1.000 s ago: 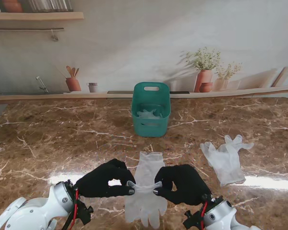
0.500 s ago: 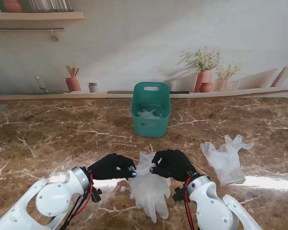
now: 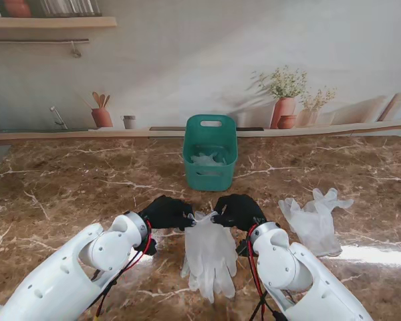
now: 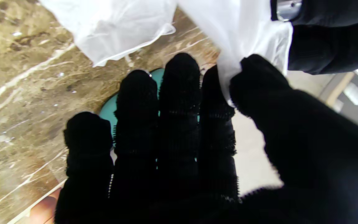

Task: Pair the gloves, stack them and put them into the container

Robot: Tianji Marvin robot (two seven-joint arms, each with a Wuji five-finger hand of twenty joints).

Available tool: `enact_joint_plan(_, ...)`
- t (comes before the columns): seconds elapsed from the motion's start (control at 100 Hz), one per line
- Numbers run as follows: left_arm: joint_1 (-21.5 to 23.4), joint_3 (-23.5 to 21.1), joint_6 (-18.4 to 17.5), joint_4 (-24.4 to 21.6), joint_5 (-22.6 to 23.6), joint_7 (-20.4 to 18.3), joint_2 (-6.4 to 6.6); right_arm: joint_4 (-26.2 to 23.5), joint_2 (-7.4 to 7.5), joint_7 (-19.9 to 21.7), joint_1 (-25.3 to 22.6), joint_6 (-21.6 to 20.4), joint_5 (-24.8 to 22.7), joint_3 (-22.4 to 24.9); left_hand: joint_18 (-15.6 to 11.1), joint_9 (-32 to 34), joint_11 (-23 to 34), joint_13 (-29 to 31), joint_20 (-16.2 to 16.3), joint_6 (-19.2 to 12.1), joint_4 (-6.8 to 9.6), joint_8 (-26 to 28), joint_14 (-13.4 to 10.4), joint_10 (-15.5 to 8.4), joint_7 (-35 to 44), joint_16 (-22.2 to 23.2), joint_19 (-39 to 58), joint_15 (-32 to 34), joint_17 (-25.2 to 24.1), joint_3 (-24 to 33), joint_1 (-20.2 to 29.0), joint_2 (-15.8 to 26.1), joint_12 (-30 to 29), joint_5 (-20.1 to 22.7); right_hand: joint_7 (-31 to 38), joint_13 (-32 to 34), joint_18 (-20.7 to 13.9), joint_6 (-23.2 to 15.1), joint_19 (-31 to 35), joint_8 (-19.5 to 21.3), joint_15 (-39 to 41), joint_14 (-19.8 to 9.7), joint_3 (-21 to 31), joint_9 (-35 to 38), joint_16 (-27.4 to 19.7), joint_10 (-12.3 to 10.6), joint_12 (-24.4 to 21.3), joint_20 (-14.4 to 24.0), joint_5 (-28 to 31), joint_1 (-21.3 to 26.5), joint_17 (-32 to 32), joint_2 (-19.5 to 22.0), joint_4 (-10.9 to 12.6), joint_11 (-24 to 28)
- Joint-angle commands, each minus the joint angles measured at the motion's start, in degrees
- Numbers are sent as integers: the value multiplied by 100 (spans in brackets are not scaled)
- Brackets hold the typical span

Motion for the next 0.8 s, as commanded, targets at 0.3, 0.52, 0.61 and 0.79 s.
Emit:
enact_joint_plan(0.3, -619, 601, 336, 779, 282, 242, -156, 757, -90, -82, 491, 412, -417, -455, -168, 292, 115, 24, 88, -239, -90, 12, 15, 3, 136, 29, 226, 196, -51, 314, -26, 9, -6, -59, 152, -112, -102, -104, 271, 24, 190, -140, 18, 140, 134, 17, 127, -109, 38, 14, -2, -20, -244, 174)
enact_joint_plan(0.52, -580, 677, 417, 967, 593, 653, -207, 933, -33, -204, 573, 690, -1081, -621, -66, -1747, -538, -1351, -461, 134, 18, -1227, -215, -17, -1550, -694, -519, -985, -415, 1233, -1138, -429, -228, -920, -1244, -1046, -356, 179, -325, 219, -675, -210, -196, -999, -154, -93, -125, -289, -611, -411, -643, 15, -86, -462)
enact_joint_plan(0.61, -426, 523, 405, 849, 664, 628, -171, 888, 10, -233, 526, 788, -1392, -602, -184, -3089, -853, -2123, -836, 458, 231, -1845, -212, 54, -2776, -1277, -1096, -1663, -434, 1445, -1506, -421, -492, -1316, -2746, -1501, -417, 482, -701, 998, -1040, -215, -258, -1924, -285, -109, -364, -309, -937, -823, -982, 231, 642, -683)
enact_joint_plan(0.79, 9, 85, 354, 484, 804, 695, -125, 731, 68, -215, 501, 844, -1752, -555, -374, -4066, -882, -2727, -1283, 591, 244, -2256, -428, -14, -3530, -1757, -1901, -2109, -422, 1246, -1542, -437, -728, -1520, -3589, -2237, -306, 816, -1684, 694, -2235, -163, -695, -3360, -907, 4, -1034, -464, -1896, -1008, -1500, 334, 668, -1262)
